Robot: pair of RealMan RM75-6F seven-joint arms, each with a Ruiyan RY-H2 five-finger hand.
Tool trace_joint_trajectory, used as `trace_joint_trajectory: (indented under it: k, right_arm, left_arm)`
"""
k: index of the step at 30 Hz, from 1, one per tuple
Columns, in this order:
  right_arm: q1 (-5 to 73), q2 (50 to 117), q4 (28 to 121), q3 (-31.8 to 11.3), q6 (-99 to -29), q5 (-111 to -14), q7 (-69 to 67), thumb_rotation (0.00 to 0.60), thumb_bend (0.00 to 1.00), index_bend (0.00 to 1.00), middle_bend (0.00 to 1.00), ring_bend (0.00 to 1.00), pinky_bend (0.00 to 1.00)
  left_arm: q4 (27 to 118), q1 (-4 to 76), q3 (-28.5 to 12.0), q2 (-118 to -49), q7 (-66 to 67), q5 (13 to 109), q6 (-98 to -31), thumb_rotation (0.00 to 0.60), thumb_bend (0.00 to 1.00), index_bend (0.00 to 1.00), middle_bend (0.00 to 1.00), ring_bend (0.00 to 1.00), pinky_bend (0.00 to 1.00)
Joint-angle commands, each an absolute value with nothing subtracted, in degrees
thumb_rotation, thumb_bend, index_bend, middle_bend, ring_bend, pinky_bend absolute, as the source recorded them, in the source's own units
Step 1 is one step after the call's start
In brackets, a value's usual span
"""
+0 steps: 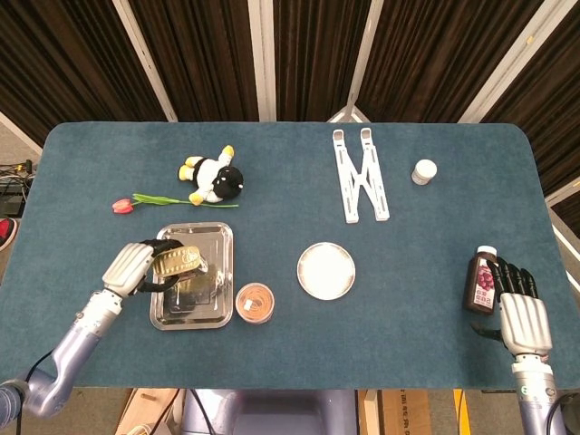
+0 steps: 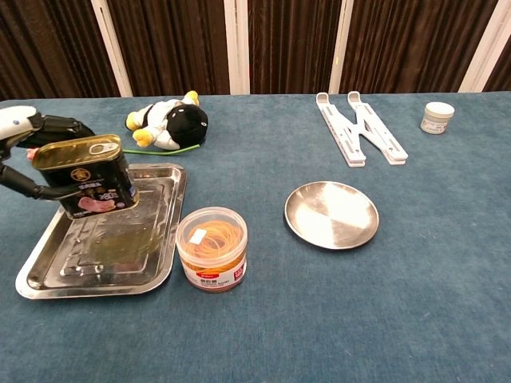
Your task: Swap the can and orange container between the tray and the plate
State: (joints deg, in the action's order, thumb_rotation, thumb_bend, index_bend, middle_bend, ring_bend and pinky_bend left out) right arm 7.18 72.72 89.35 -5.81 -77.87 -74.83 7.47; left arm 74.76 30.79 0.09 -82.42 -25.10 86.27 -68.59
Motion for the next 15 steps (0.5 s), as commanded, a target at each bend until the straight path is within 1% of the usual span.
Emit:
trace_joint_trajectory:
  k: [1,3,5,7,9,10,11,15]
  right_arm:
    - [7.21,72.76,89.26,-5.82,-77.83,-74.91,7.38,0.6,0.08,0.0,0.0,0.0,0.0]
    - [7.21,72.76,89.18,-5.81,-77.87,-75.05,7.2,0.6,0.08,0.0,0.0,0.0,0.0]
    - [7.17,72.69,89.15,-5.81,-77.86,-75.06,6.99,0.6,0.08,0.0,0.0,0.0,0.0]
    - [7.11,72.59,89.2,-5.87,-77.95,-75.11,6.61,0.6,0.08,0.0,0.0,0.0,0.0]
    - [7.07,72.5,89.24,-5.94,-77.91,-75.04,6.17,0.6,0.08,0.0,0.0,0.0,0.0]
    - [7.06,72.48,89.19,-6.0,-77.94,-75.02,6.07,0.6,0.08,0.0,0.0,0.0,0.0]
    - [7.05,72.5,89.14,-6.04,-77.94,-74.95,6.04,0.6,0.08,0.0,0.0,0.0,0.0]
    - [7.05,72.44,89.21,-6.05,-77.68,-74.69,5.98,0.6,0.08,0.0,0.0,0.0,0.0]
  left_arm:
    - [71.52,29.64,1.31,-82.64,-27.64,87.41,-68.65,0.6,0.67,0.48,0.48,0.36,0.37]
    - [70.11,29.32,1.06,-83.56,-28.51,87.53,-69.21,0.6,0.65,0.48,0.48,0.36,0.36]
    - [68.84,29.26,0.89,-84.43,-29.61,87.74,-69.32,0.6,0.62,0.47,0.47,0.36,0.36]
    - [67.39,29.35,0.86,-85.33,-30.14,88.02,-69.09,0.6,0.54,0.45,0.44,0.33,0.34]
    - [66.46,29.49,0.8,-86.05,-29.61,88.14,-68.74,0.6,0.42,0.4,0.39,0.28,0.32]
    - [66.08,29.53,0.69,-86.45,-29.36,88.05,-68.56,0.6,0.38,0.39,0.37,0.27,0.32]
    - [65.81,29.58,0.56,-86.82,-29.08,87.9,-68.3,0.6,0.36,0.38,0.36,0.26,0.32]
    - [64.18,30.2,-0.21,-88.97,-27.53,87.8,-67.79,0.6,0.36,0.37,0.36,0.26,0.32]
